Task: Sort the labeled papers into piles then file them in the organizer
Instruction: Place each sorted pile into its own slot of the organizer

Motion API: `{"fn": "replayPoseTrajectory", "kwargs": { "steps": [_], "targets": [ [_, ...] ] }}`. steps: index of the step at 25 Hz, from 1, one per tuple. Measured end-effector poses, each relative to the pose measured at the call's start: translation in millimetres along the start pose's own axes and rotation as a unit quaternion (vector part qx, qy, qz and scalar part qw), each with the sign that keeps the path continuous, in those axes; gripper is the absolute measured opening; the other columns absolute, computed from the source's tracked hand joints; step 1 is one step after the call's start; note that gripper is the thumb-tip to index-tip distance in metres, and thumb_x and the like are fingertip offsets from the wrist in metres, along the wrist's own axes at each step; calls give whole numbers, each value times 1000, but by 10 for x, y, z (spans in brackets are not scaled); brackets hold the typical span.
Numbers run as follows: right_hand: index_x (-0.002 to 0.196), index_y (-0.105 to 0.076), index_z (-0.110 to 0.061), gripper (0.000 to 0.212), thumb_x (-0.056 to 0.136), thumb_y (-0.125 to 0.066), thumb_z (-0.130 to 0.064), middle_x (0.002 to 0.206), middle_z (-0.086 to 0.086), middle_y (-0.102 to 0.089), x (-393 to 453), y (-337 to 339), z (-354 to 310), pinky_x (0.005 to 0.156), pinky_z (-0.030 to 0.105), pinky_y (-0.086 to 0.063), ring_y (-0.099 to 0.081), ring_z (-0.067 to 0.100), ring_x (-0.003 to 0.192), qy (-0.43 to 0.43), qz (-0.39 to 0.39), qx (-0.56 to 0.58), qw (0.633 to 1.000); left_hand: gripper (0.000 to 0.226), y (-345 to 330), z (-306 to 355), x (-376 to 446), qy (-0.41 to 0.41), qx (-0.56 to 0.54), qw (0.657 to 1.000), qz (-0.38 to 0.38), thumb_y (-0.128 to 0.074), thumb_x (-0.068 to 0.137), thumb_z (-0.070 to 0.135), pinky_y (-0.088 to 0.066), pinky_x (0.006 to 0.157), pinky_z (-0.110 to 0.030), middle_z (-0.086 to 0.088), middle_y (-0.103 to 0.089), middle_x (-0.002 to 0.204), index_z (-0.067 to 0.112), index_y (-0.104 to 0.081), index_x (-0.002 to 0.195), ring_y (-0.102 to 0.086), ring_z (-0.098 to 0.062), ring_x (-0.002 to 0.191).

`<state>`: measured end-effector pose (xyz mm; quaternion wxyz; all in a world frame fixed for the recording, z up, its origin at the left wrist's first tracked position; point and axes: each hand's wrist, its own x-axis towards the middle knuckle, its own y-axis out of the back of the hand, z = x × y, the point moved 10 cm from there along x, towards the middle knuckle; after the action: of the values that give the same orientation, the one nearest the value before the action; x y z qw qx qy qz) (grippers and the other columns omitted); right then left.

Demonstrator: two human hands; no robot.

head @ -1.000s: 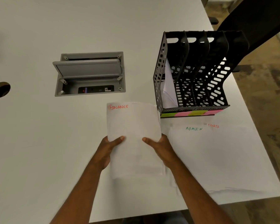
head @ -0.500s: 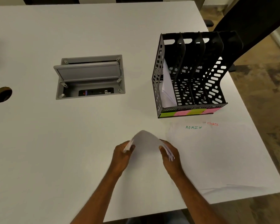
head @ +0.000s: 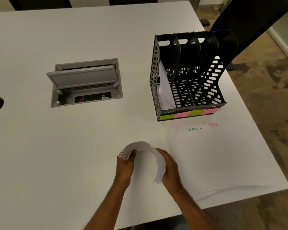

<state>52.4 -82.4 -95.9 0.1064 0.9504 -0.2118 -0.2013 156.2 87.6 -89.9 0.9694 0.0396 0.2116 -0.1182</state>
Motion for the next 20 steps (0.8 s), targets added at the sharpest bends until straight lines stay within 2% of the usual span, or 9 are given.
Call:
{"fn": "replayPoseTrajectory", "kwargs": {
  "steps": [1, 2, 4, 5, 9, 11, 13, 16, 20],
  "targets": [
    [129, -58, -24, 45, 89, -65, -3, 126, 2, -63, -39, -14, -71, 102, 47, -49, -61, 19, 115, -3, -11, 42, 999, 56, -12, -42, 19, 9, -13, 1000, 3, -58, 100, 5, -54, 66, -9, 25, -75, 94, 58, -71, 90, -70, 3, 90],
    [126, -59, -22, 38, 90, -69, -25, 121, 1, -67, -48, -24, -89, 100, 45, -51, -64, 19, 110, 9, -10, 79, 997, 52, 5, -35, 31, 4, -14, 1000, 6, -58, 100, 6, -54, 67, -10, 21, -76, 97, 55, -71, 94, -71, 1, 91],
    [122, -60, -22, 61, 80, -67, -65, 113, -10, -71, -49, 72, -96, 91, 27, -55, -67, 13, 106, 35, 32, 72, 996, 42, -3, 5, 40, -6, -6, 1000, 8, -61, 98, 11, -56, 71, -13, 18, -76, 103, 52, -71, 102, -71, -1, 96],
    [121, -59, -23, 63, 78, -65, -70, 110, -15, -72, -29, 65, -75, 86, 20, -54, -67, 9, 104, 30, 29, 79, 996, 39, -5, -11, 62, -7, -6, 1000, 6, -62, 98, 14, -58, 74, -15, 17, -76, 104, 52, -71, 103, -71, -2, 97],
    [110, -62, -35, 20, 91, -60, -31, 97, -22, -71, 31, 76, -17, 76, 14, -52, -66, -1, 90, 8, 0, 0, 1000, 17, -54, -221, 67, 74, 42, 996, 6, -59, 101, 20, -60, 90, -42, -1, -76, 103, 32, -71, 103, -71, -25, 103],
    [117, -61, -33, 28, 99, -54, -12, 104, -22, -68, 100, 142, 3, 85, 11, -50, -63, -4, 95, -14, -8, -18, 1000, 18, -127, -144, 133, 73, 51, 996, -1, -59, 101, 21, -58, 92, -42, -5, -74, 110, 18, -69, 116, -69, -28, 106],
    [133, -57, -22, 32, 102, -51, -18, 115, -16, -61, 199, 410, -49, 90, 6, -42, -60, 5, 109, -38, 31, -47, 998, 27, -277, 76, 229, 65, 23, 997, -24, -63, 98, 28, -58, 88, -35, 3, -76, 112, 20, -67, 124, -71, -18, 102],
    [124, -60, -30, 24, 102, -53, -23, 114, -14, -67, 319, 800, -55, 96, 25, -48, -63, 14, 113, -114, 35, 71, 990, 19, -549, 373, 412, 80, 16, 995, -58, -67, 95, 36, -59, 71, -23, 11, -79, 99, 29, -69, 113, -75, -10, 89],
    [116, -65, -33, 21, 98, -60, -23, 115, -10, -73, 415, 1233, -188, 89, 30, -54, -68, 11, 107, -156, -40, 161, 974, 26, -1000, 535, 544, 91, 42, 990, -103, -64, 97, 33, -59, 80, -32, 3, -76, 108, 20, -67, 120, -72, -18, 98]
  ]
}}
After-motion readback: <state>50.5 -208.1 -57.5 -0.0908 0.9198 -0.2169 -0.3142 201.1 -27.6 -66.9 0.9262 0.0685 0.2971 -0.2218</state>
